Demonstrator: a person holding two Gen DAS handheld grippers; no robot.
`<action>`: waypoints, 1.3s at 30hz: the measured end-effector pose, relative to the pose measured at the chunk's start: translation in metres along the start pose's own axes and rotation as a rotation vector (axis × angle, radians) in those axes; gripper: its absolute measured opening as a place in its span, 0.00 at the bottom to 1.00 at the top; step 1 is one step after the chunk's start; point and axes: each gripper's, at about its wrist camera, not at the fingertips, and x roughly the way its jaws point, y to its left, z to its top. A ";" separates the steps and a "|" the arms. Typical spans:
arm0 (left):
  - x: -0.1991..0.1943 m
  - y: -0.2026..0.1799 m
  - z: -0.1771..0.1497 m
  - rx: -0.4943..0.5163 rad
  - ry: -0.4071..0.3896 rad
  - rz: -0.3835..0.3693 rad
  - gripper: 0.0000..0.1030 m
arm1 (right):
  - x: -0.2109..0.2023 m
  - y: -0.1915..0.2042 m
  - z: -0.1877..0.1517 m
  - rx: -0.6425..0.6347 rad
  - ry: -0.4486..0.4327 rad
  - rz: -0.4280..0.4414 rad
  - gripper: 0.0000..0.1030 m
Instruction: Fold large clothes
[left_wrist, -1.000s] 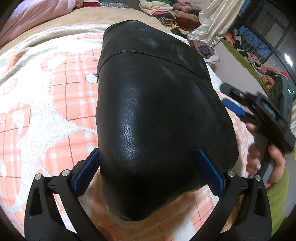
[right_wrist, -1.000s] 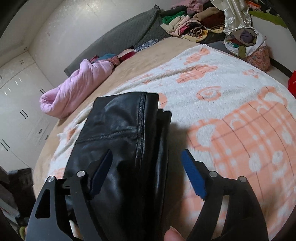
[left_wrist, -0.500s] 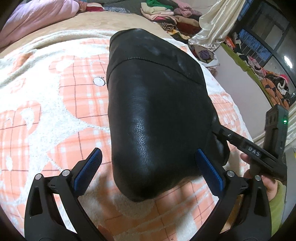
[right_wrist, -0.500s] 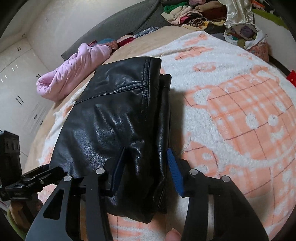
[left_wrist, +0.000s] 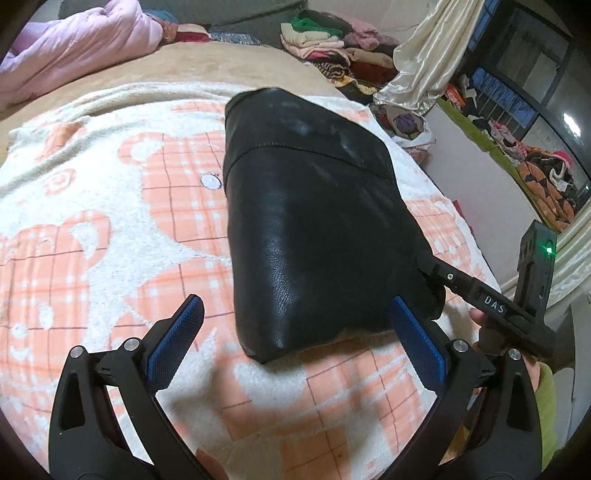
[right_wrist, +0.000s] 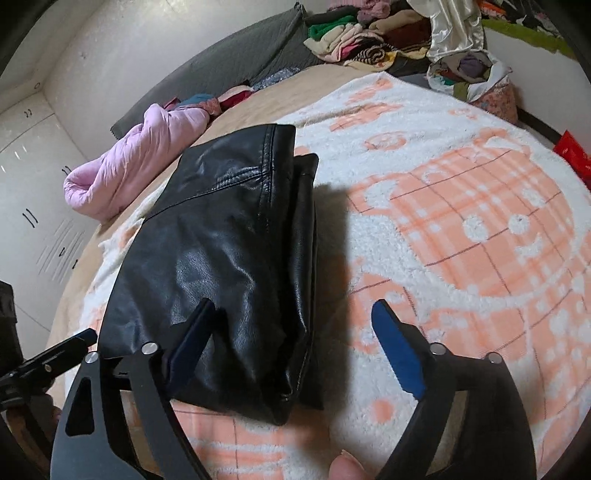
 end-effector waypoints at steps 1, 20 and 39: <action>-0.003 0.001 -0.001 -0.002 -0.007 0.007 0.91 | -0.003 0.001 -0.001 -0.002 -0.008 -0.003 0.83; -0.060 -0.010 -0.034 0.043 -0.173 0.069 0.91 | -0.100 0.057 -0.057 -0.198 -0.228 -0.024 0.96; -0.066 0.002 -0.073 0.067 -0.179 0.115 0.91 | -0.099 0.051 -0.099 -0.231 -0.156 -0.087 0.96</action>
